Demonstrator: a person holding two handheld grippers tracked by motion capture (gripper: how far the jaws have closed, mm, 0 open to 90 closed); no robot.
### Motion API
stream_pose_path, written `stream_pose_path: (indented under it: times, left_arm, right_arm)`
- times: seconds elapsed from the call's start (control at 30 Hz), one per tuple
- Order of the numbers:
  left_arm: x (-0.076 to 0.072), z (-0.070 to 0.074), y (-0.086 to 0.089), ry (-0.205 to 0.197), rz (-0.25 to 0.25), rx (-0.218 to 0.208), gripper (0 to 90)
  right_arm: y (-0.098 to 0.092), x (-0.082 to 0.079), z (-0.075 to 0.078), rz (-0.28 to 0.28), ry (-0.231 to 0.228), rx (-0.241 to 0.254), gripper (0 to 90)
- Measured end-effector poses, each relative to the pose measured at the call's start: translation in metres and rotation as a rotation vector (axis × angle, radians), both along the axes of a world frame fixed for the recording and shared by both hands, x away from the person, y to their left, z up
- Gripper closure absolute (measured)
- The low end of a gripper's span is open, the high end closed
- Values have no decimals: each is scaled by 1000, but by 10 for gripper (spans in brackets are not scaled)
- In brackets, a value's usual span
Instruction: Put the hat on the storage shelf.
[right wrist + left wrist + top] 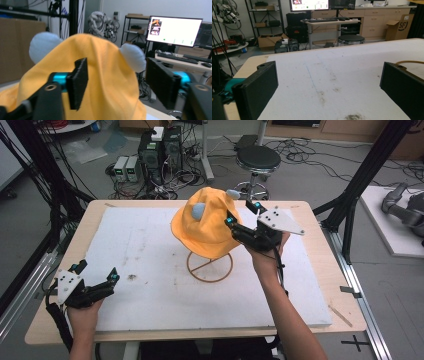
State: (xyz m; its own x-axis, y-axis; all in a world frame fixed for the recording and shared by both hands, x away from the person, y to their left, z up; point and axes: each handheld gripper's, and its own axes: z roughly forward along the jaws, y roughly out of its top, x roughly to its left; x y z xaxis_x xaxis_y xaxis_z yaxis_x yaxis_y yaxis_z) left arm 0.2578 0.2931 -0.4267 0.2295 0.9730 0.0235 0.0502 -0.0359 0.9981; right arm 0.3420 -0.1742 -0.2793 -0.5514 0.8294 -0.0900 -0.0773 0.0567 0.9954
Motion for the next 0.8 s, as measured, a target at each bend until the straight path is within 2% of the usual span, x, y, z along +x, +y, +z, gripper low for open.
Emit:
stream_pose_path:
  times: [0.13,0.23,0.37,0.53,0.8]
  left_arm:
    - [-1,1,0,-7,0,-8,20]
    - [-2,2,0,-5,-5,0,20]
    - [-3,2,1,-13,-4,-3,20]
    - [-3,3,3,-16,5,-6,20]
    - [-2,5,2,-22,6,-11,20]
  right_arm:
    - [-11,-4,4,-30,-20,20,203]
    - [-20,-5,6,-60,-8,8,117]
    - [-38,-9,6,-66,-15,23,109]
    - [-66,-16,6,-70,-50,45,106]
    - [-114,-31,0,-111,-65,43,85]
